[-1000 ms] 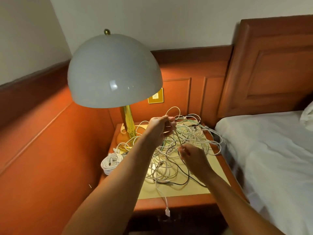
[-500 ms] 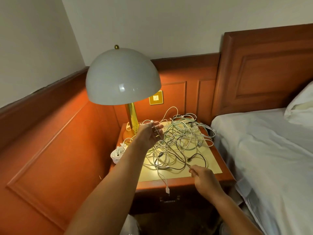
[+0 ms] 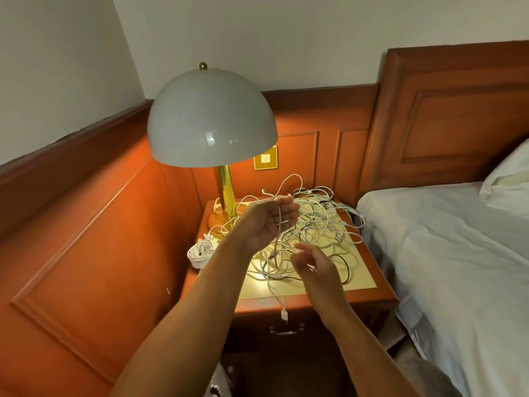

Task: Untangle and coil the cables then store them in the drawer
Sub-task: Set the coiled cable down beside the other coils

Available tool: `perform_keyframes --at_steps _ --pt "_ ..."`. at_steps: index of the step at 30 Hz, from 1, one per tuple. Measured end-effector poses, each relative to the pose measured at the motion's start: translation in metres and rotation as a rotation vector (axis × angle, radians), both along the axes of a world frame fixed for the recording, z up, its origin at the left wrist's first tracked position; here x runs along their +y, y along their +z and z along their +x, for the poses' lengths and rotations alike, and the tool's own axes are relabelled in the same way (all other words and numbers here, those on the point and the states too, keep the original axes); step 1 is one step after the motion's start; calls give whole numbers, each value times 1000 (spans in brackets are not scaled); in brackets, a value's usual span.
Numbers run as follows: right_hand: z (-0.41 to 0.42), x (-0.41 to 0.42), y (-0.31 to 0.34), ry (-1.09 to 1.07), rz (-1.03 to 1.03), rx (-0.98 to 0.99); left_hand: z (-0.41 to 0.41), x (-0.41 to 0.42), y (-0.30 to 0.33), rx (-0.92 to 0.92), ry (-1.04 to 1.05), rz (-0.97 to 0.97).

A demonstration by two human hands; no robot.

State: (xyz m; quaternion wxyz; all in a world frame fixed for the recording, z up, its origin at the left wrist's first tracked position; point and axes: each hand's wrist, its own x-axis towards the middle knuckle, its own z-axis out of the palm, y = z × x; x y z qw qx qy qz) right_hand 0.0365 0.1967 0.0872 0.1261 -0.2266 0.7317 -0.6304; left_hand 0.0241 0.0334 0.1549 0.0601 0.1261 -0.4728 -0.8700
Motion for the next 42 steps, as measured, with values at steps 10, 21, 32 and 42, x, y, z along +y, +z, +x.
perform_keyframes --at_steps 10,21,32,42 --pt "-8 -18 -13 -8 -77 10 -14 -14 16 -9 49 -11" --pt "-13 -34 3 -41 -101 89 -12 -11 10 -110 -53 -166" --pt "-15 8 -73 277 683 80 -12 -40 4 -245 251 -141" --pt "-81 -47 30 226 -213 -738 31 29 -50 -132 150 -434"
